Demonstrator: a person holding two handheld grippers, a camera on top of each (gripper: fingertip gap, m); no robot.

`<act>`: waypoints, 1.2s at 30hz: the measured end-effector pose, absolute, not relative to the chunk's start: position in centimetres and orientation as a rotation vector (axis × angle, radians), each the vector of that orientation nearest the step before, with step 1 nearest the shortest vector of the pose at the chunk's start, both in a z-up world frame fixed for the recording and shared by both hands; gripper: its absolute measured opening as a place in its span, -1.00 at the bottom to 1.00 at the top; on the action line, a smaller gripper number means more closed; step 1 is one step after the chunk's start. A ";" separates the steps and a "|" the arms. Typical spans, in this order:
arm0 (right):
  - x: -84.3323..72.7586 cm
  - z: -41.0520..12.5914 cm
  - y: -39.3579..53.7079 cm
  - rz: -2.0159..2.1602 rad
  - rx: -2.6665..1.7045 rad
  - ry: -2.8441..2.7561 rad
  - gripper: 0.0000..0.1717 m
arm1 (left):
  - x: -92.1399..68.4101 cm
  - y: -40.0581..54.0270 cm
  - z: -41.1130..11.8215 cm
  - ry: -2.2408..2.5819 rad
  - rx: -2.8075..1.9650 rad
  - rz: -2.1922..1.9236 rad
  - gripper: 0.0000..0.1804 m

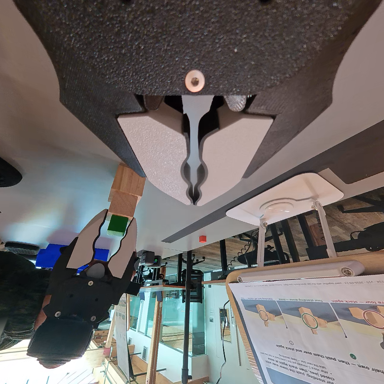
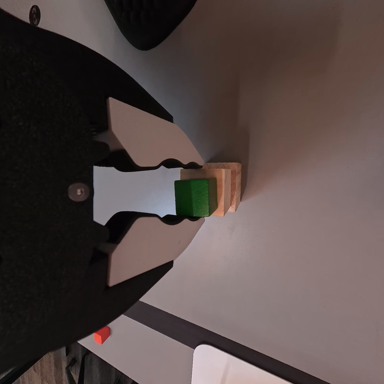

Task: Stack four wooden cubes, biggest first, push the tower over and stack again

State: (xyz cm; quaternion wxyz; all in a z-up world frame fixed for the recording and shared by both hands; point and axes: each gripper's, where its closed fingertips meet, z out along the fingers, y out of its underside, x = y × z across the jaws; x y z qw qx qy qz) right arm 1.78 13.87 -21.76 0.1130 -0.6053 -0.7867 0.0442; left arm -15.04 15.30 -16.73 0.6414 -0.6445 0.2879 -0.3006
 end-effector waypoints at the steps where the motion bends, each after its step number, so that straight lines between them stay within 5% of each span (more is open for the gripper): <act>1: 1.8 -21.8 13.9 0.129 -1.775 -2.309 -0.52 | -15.1 15.3 -16.7 0.656 -1.470 -0.685 -1.00; 9: 1.4 -20.1 13.9 0.192 -1.770 -2.253 -0.38 | -15.0 15.3 -16.7 0.655 -1.469 -0.687 -1.00; 19: 1.6 -19.0 14.1 0.189 -1.772 -2.232 -0.68 | -15.0 15.3 -16.7 0.657 -1.471 -0.686 -1.00; 36: 1.8 -19.0 14.0 0.155 -1.824 -2.200 -0.68 | -14.8 15.4 -16.9 0.669 -1.481 -0.678 -1.00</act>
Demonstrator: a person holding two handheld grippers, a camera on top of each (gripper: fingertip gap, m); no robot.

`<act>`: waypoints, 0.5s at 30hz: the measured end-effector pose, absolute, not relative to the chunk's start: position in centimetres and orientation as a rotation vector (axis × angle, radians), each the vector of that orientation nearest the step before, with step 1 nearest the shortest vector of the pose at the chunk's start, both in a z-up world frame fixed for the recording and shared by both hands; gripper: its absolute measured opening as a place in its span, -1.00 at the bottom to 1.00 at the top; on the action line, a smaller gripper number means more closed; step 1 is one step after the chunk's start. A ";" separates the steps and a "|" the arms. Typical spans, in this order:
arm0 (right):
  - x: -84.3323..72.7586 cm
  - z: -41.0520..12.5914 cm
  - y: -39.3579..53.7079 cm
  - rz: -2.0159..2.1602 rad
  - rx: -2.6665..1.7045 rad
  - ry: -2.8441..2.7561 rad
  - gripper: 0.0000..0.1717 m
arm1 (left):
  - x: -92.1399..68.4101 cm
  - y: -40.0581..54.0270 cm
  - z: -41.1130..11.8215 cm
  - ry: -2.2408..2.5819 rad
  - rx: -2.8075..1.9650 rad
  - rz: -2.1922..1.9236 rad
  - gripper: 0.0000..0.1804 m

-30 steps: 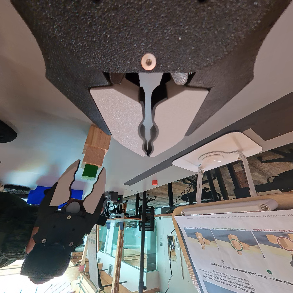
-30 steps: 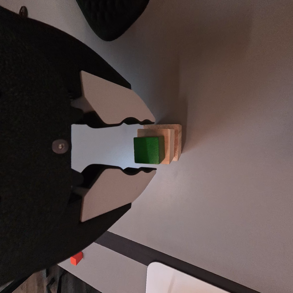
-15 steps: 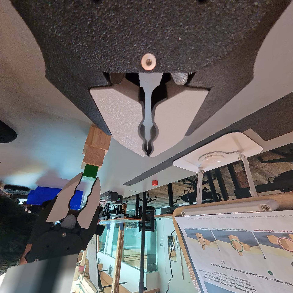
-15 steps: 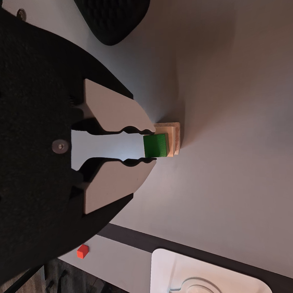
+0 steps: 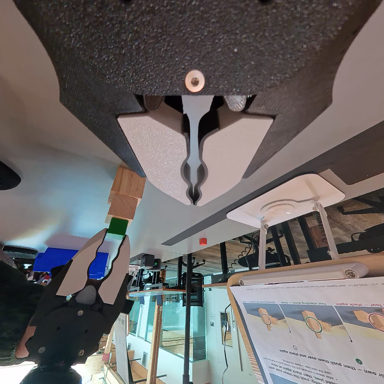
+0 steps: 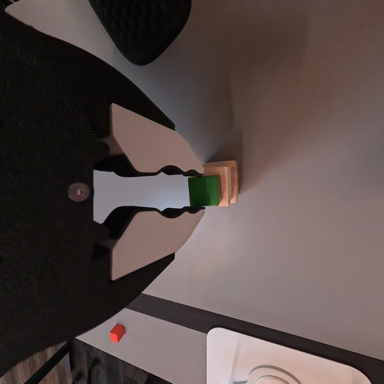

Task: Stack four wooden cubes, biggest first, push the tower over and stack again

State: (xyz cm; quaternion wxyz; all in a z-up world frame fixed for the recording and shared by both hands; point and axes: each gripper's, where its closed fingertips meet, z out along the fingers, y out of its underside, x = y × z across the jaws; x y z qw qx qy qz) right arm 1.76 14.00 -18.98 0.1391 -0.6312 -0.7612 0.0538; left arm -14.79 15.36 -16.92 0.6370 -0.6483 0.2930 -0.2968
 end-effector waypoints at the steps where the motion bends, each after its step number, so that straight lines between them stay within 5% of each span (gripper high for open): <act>1: 1.7 -19.0 13.9 0.154 -1.825 -2.199 -0.68 | -14.8 15.4 -16.9 0.670 -1.480 -0.677 -1.00; 15: 1.8 -19.1 13.7 0.144 -1.844 -2.177 -0.68 | -14.7 15.3 -16.8 0.669 -1.477 -0.681 -1.00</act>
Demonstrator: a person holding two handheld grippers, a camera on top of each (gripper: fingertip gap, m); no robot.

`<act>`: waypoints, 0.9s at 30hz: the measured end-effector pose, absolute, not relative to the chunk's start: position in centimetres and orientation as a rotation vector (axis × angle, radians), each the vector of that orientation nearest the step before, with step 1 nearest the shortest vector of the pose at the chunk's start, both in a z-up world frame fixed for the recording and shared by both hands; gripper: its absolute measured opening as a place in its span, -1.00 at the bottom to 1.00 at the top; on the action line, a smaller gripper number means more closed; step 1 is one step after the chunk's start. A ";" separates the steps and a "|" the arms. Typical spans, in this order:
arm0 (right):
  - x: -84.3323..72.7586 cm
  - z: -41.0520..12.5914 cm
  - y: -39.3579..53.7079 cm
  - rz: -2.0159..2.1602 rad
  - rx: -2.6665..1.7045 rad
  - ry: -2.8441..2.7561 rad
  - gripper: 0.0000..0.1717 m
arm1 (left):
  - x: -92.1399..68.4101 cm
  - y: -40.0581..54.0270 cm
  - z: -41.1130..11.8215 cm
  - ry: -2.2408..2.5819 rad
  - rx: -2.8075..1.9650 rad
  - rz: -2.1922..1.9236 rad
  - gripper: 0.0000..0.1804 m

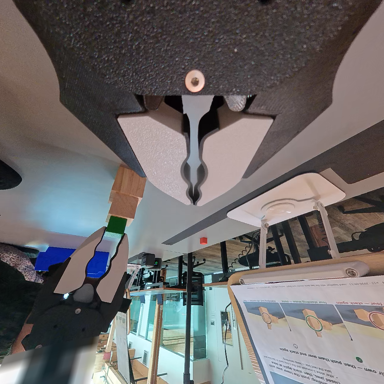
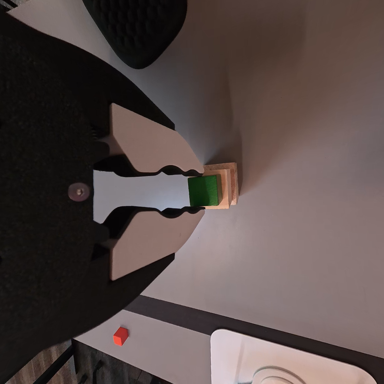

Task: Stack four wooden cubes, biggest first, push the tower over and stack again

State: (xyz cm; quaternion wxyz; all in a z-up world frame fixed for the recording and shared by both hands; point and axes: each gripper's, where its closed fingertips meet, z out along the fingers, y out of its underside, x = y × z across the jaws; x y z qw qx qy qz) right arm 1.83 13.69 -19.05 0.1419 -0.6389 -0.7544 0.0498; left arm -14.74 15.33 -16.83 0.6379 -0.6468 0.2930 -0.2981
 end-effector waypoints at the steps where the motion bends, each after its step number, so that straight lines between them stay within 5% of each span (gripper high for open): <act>1: 1.8 -19.1 13.7 0.142 -1.843 -2.176 -0.68 | -14.7 15.3 -16.8 0.669 -1.476 -0.680 -1.00; 9: 1.7 -18.7 13.9 0.152 -1.833 -2.149 -0.59 | -14.8 15.3 -16.8 0.668 -1.478 -0.680 -1.00; 16: 1.7 -13.1 16.2 0.315 -1.773 -1.892 -0.52 | -14.9 15.4 -16.9 0.664 -1.479 -0.678 -1.00; 18: 3.0 -11.0 19.0 0.286 -1.764 -1.729 -0.57 | -14.9 15.4 -16.8 0.658 -1.478 -0.677 -1.00; 20: 5.1 -9.3 22.6 0.229 -1.774 -1.524 -0.98 | -15.0 15.6 -16.8 0.648 -1.478 -0.670 -1.00; 27: 14.1 -11.2 33.8 0.110 -1.824 -0.971 -1.00 | -15.6 16.1 -16.6 0.602 -1.474 -0.647 -1.00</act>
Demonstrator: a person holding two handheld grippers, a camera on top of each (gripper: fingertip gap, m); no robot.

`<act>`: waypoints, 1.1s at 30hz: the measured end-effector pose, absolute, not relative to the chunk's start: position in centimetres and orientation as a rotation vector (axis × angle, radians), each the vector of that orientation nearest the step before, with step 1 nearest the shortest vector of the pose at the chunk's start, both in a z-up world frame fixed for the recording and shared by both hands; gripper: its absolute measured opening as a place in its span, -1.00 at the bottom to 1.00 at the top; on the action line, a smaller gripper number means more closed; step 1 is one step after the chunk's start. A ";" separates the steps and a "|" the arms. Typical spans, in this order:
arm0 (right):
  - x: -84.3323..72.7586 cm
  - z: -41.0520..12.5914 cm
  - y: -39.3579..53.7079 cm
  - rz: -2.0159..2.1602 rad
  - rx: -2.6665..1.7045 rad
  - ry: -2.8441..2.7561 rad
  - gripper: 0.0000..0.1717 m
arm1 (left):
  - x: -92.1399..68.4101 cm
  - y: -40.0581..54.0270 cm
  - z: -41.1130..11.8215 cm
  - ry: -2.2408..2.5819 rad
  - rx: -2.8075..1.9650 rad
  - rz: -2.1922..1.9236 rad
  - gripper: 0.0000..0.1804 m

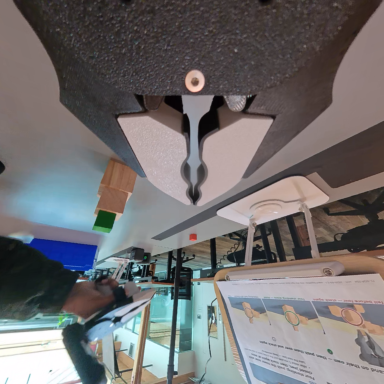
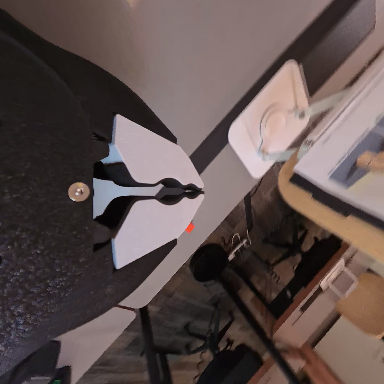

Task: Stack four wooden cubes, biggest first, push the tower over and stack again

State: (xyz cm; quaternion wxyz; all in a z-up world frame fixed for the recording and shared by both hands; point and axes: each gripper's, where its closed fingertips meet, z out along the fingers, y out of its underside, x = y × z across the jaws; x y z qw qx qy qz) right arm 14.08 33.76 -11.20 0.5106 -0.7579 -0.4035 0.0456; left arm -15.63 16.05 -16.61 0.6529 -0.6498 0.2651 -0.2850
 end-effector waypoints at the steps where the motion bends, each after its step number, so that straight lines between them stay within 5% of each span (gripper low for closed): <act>1: 15.3 -12.2 35.3 0.090 -1.841 -0.896 -0.98 | -15.7 16.1 -16.7 0.596 -1.477 -0.641 -1.00; 6: 18.8 -18.3 41.8 0.106 -1.975 -0.548 -0.57 | -15.8 16.6 -17.3 0.588 -1.506 -0.607 -1.00; 13: 19.9 -26.2 47.5 0.009 -2.199 -0.380 -0.34 | -15.7 17.1 -17.9 0.585 -1.535 -0.593 -1.00; 19: 19.2 -29.1 50.4 -0.024 -2.335 -0.350 -0.39 | -15.3 17.2 -17.9 0.594 -1.536 -0.612 -1.00; 20: 19.3 -29.2 50.6 -0.013 -2.348 -0.335 -0.69 | -15.2 17.1 -17.9 0.596 -1.538 -0.614 -1.00; 22: 19.6 -28.6 50.7 -0.020 -2.335 -0.361 -0.74 | -15.2 17.1 -18.1 0.599 -1.543 -0.612 -1.00; 33: 10.5 -16.1 36.6 0.575 -1.874 -1.147 -0.74 | -14.9 16.9 -17.9 0.603 -1.539 -0.623 -1.00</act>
